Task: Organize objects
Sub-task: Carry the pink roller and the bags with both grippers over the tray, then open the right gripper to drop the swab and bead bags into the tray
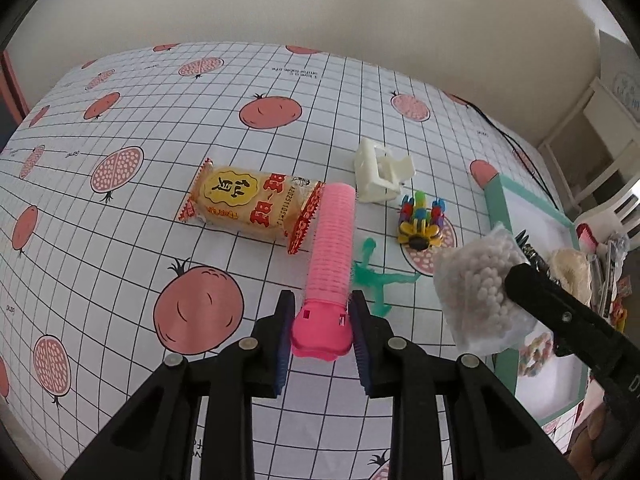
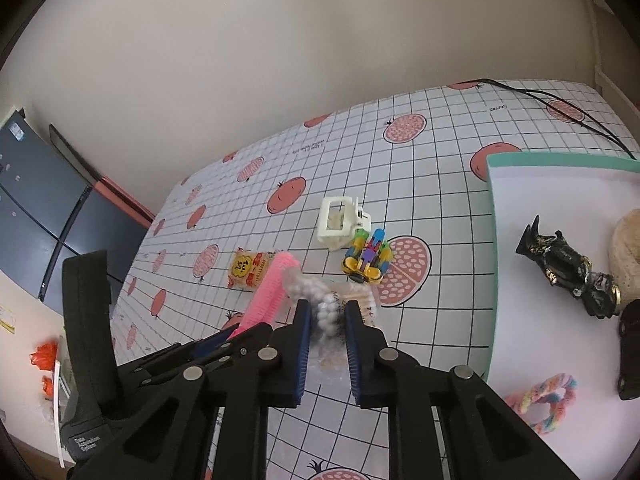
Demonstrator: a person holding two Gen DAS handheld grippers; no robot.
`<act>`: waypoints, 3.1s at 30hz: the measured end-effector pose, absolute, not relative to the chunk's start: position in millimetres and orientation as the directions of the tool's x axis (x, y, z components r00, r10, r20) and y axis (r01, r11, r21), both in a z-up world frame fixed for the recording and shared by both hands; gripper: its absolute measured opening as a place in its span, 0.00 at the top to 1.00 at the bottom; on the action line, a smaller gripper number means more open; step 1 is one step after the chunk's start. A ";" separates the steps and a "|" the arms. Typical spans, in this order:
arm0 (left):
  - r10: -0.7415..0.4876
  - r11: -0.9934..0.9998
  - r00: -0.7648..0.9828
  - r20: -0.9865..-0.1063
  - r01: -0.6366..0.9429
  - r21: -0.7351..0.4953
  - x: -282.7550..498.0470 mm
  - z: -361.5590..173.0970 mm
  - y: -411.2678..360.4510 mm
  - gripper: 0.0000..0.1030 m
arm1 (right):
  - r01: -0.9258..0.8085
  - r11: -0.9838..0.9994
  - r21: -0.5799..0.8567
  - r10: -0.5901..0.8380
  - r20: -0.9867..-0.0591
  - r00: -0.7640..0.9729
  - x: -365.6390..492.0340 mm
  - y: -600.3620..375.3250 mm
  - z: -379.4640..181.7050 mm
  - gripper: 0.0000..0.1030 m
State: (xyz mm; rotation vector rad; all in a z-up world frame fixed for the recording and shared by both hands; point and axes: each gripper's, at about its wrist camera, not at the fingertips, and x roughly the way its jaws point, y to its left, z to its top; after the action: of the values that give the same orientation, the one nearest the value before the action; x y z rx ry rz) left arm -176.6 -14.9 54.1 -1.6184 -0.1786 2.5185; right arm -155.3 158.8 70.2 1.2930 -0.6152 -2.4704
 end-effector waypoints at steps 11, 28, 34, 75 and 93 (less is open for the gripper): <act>0.184 -0.982 -0.443 -0.877 -0.046 -0.183 -175.9 60.7 -13.5 0.72 | 0.063 -0.853 0.518 -0.451 -0.672 -0.587 -148.7 174.8 81.8 0.83; 0.260 -0.965 -0.549 -0.794 -0.166 -0.201 -164.7 95.2 25.9 0.72 | -0.046 -0.767 0.640 -0.411 -0.544 -0.732 -129.3 267.7 98.3 0.83; 0.309 -0.949 -0.581 -0.753 -0.239 -0.205 -156.5 110.1 51.1 0.73 | -0.087 -0.756 0.648 -0.354 -0.517 -0.780 -119.6 299.9 102.8 0.83; 0.489 -0.847 -0.567 -0.662 -0.490 -0.206 -151.7 91.3 182.4 0.73 | -0.275 -0.922 0.271 0.034 -0.651 -0.758 -139.9 349.5 77.4 0.84; 0.408 -0.880 -0.445 -0.797 -0.425 -0.213 -153.0 55.8 164.3 0.73 | -0.254 -0.940 0.226 0.024 -0.700 -0.714 -138.9 335.0 68.5 0.84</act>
State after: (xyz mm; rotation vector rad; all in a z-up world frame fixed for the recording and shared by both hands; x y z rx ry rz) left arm -153.0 164.3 55.8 -1.2725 0.0249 2.3205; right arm -138.9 335.0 68.5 1.2233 -0.5118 -3.0154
